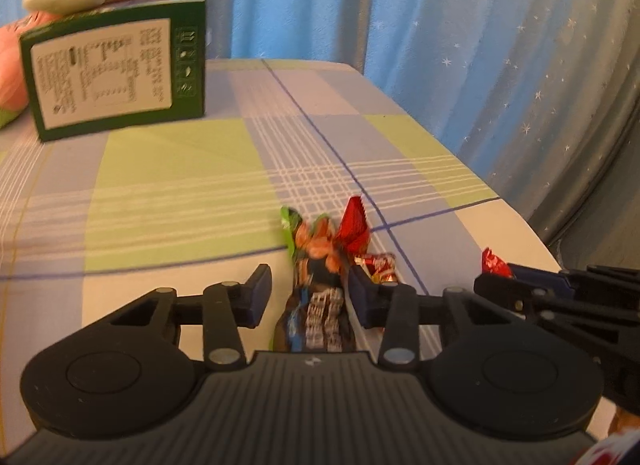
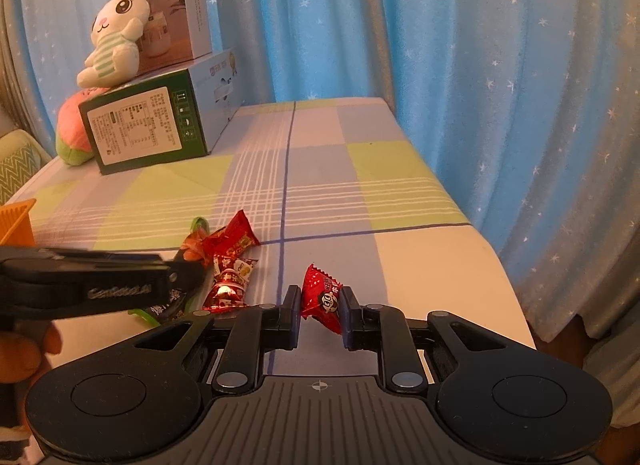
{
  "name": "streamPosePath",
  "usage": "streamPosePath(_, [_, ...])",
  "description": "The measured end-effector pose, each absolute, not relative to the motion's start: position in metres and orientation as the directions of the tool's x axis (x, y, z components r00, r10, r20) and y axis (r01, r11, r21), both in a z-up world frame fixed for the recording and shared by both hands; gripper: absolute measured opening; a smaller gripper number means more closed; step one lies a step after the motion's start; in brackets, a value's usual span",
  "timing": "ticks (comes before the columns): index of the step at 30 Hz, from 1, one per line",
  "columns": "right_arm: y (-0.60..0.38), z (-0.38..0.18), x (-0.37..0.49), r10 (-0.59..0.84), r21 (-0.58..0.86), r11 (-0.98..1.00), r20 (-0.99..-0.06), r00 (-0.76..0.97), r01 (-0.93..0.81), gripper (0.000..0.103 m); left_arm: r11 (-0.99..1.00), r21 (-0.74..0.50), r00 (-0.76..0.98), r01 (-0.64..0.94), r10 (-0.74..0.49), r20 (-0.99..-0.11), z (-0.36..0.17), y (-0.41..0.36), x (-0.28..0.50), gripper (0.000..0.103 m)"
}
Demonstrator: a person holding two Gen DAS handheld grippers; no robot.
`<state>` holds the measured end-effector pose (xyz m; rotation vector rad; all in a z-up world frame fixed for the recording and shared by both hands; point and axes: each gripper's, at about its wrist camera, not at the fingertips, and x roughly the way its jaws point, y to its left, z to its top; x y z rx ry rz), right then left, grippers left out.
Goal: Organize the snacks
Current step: 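Lift both held snacks and carry them toward the orange tray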
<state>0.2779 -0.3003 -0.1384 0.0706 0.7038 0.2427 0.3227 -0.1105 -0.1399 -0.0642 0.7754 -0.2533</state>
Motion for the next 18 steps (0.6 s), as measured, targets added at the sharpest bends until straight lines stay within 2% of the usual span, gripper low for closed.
streamPosePath(3, [-0.299, -0.14, 0.279, 0.244, 0.147, 0.97, -0.637, 0.731, -0.196, 0.02, 0.969, -0.126, 0.68, 0.214, -0.24, -0.692, -0.143, -0.116, 0.329, 0.037])
streamPosePath(7, [-0.301, -0.141, 0.28, 0.25, 0.156, 0.968, -0.639, 0.727, -0.196, 0.02, 0.97, -0.088, 0.683, 0.227, -0.223, -0.696, -0.147, -0.122, 0.331, 0.029])
streamPosePath(10, [-0.302, -0.142, 0.282, 0.249, 0.159, 0.969, -0.639, 0.727, -0.192, 0.02, 0.967, -0.068, 0.68, 0.243, -0.221, -0.699, -0.146, -0.125, 0.328, 0.026])
streamPosePath(18, [-0.296, -0.141, 0.279, 0.262, 0.166, 0.965, -0.639, 0.723, -0.203, 0.02, 0.977, -0.08, 0.674, 0.198, -0.195, -0.713, -0.14, -0.112, 0.287, 0.026])
